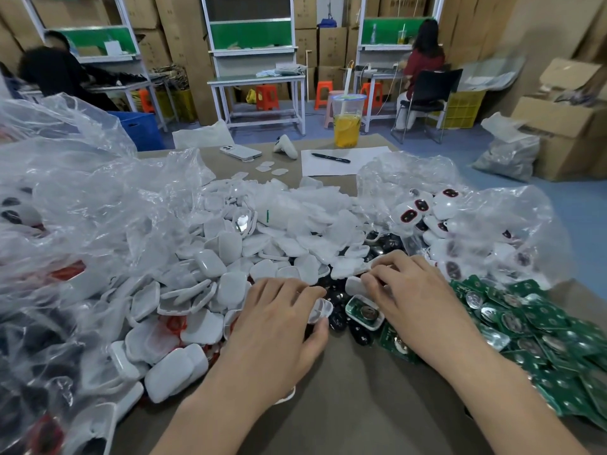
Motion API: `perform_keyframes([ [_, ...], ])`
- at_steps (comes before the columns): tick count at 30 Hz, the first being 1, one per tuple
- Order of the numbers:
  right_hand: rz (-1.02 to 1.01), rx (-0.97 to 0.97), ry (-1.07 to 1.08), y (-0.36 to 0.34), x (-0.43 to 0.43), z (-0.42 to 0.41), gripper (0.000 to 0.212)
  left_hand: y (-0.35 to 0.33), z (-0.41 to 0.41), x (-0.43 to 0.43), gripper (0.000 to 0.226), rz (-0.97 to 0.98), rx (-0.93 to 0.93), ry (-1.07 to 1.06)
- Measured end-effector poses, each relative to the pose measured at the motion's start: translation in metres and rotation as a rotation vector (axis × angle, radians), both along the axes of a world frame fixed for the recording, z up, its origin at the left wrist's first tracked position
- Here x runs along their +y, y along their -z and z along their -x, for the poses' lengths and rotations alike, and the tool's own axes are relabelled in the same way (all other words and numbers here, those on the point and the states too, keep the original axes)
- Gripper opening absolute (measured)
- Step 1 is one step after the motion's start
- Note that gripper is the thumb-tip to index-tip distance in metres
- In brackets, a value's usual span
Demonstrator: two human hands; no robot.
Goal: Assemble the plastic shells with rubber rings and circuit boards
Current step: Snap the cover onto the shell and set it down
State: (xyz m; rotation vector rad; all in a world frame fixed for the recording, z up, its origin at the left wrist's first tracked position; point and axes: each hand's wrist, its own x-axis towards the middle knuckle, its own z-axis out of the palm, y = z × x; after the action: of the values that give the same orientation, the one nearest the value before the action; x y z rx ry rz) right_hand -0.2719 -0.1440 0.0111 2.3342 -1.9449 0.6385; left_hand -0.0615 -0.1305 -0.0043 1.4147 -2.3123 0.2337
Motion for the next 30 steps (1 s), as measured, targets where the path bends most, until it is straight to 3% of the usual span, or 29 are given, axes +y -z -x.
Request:
perform_keyframes([
  [2,0.047,0.011,0.023,0.002,0.000,-0.001,0.012,-0.001,0.000,0.000,0.041,0.018,0.011,0.003],
  [7,0.157,-0.236,0.078,-0.002,-0.002,0.002,0.050,-0.006,0.008,0.002,0.034,0.057,0.042,0.123],
  [15,0.158,-0.347,0.113,-0.005,-0.003,0.006,0.047,-0.005,0.029,0.001,0.033,-0.065,-0.052,0.236],
  [26,0.125,-0.584,0.069,-0.009,0.001,0.007,0.047,-0.007,0.009,0.005,0.035,-0.044,-0.051,0.101],
  [30,0.026,-0.839,-0.007,-0.011,0.002,0.004,0.033,-0.013,-0.003,0.000,0.019,-0.047,-0.030,0.023],
])
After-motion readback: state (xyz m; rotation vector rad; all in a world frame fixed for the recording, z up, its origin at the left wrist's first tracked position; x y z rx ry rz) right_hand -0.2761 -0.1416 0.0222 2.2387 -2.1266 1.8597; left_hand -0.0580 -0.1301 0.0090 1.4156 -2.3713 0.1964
